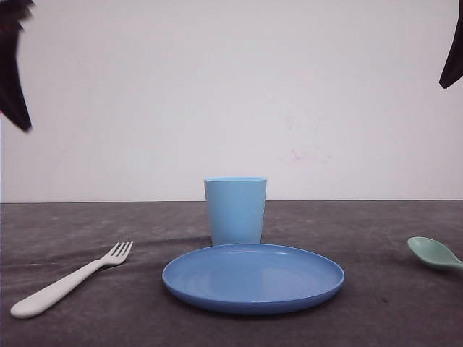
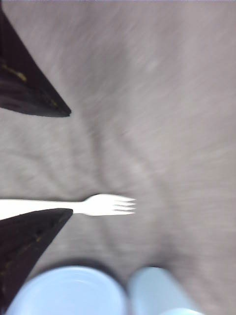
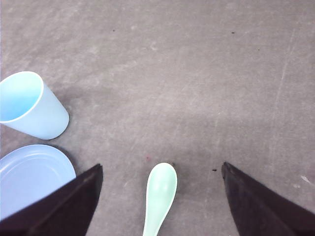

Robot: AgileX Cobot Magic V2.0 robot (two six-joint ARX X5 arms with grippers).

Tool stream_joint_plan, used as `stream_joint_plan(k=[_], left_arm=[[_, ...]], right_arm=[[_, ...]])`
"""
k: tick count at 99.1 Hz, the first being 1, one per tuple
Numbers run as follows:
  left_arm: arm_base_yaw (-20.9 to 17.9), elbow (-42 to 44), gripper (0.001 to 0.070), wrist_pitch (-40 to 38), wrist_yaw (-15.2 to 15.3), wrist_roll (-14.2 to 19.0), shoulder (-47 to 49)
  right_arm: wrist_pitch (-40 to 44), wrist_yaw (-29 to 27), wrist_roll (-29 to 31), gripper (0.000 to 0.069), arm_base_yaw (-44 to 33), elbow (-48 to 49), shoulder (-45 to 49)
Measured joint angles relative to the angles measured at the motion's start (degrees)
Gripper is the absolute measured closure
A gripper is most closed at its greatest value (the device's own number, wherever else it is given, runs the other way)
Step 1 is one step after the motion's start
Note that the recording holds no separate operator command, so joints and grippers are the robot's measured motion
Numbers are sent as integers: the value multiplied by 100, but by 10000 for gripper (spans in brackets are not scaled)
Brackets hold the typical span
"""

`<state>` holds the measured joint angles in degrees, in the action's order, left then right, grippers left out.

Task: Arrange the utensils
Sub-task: 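Lower the left gripper onto the white fork and close on it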

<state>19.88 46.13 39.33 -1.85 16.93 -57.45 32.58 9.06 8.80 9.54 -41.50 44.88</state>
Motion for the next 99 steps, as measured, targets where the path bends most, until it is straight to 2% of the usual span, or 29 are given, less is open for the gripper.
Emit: stream_joint_plan(k=[12,37,72,77,88,99], left_arm=[[348,0,359,-7,7,138,-507],[1051,0,359,-350,210,396,-1558],[1471,0,360,-1102,323,667,-2371],[1497,0,377,-1158,341,675,-2457],[1547,0,460,-1200,479,695,-2632],[1552,0,486,-1198,603,713,-2817]], right_arm=[[0,0,-2,210,0,0,0],[24,-2,0,210,0,0,0],[79,-2,-2,210,0,0,0],[81,-2,0,210,0,0,0],[87,-2,0,210,0,0,0],[87,-2,-2,210,0,0,0]])
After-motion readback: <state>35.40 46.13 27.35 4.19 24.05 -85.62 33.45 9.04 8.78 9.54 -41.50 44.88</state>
